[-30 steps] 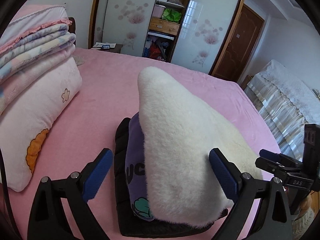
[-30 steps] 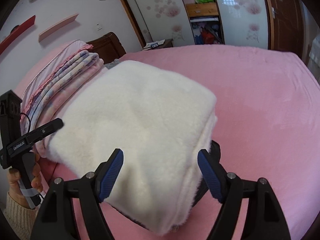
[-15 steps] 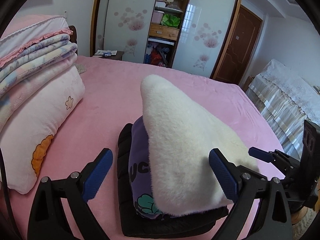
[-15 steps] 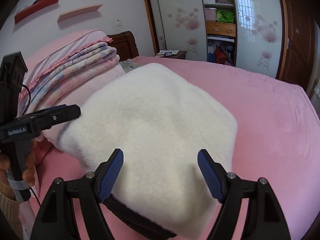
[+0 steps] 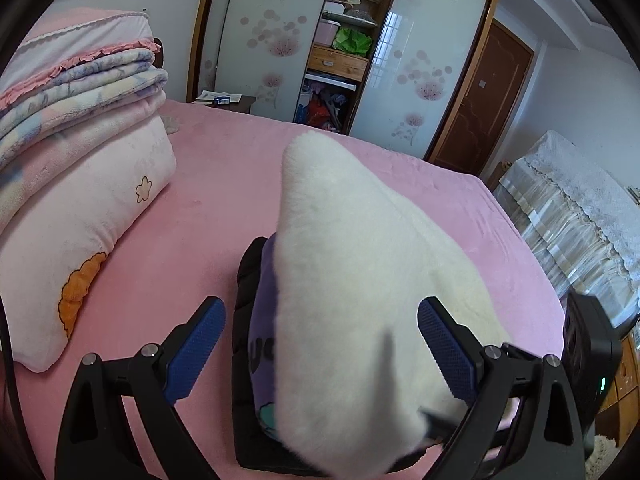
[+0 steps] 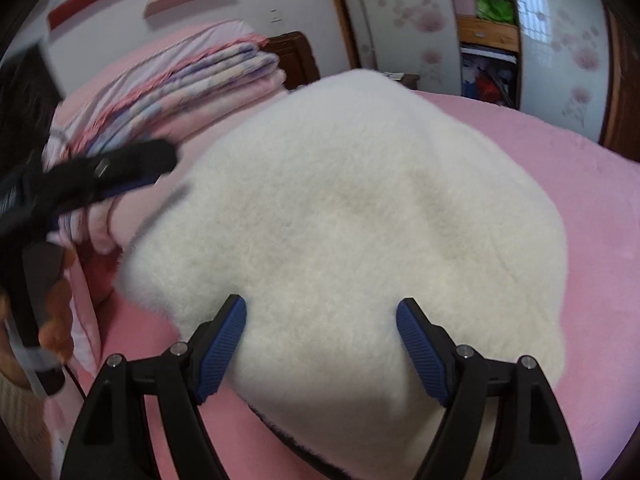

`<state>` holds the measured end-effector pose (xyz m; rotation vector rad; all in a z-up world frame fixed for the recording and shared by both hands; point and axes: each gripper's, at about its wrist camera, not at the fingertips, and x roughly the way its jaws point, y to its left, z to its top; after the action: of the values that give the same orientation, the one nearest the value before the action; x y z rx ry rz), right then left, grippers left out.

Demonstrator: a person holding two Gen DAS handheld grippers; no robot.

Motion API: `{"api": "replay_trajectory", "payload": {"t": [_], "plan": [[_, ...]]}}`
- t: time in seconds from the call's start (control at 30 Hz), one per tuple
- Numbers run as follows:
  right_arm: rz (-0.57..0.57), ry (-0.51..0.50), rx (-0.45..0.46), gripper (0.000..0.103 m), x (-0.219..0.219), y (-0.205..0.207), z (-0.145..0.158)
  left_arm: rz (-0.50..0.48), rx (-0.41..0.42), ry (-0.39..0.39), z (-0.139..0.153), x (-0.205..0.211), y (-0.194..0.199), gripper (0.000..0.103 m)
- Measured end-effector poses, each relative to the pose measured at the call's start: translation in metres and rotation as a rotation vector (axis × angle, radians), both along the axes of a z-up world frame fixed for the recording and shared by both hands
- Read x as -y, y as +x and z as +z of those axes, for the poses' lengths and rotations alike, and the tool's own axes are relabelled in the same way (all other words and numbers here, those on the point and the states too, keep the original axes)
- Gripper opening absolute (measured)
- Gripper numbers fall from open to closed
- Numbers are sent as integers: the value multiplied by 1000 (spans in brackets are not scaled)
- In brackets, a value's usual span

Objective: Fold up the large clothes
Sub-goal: 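Lower the bundle onto the dark clothes stack with both tools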

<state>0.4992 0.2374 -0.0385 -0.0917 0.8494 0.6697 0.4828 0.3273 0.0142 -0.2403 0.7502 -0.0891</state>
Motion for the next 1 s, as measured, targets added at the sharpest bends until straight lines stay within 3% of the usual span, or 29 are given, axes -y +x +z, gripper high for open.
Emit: {"api": "replay_trajectory", "payload": {"t": [0.23,0.37,0.57,1.0], "plan": [[67,-113,98,82,-40,-62,-24,-37,-16,85,-6,21,-4,96],[73,-135,142,82,-49,-84,-33,13,-81,221,-33,26,-1,99],[44,-130,160,82,-43,-91,-31,19,-65,155,-39,24,-1,102],[12,-56,141,82,2,-92,-2,21,-69,169,-32,37,12,102]]}}
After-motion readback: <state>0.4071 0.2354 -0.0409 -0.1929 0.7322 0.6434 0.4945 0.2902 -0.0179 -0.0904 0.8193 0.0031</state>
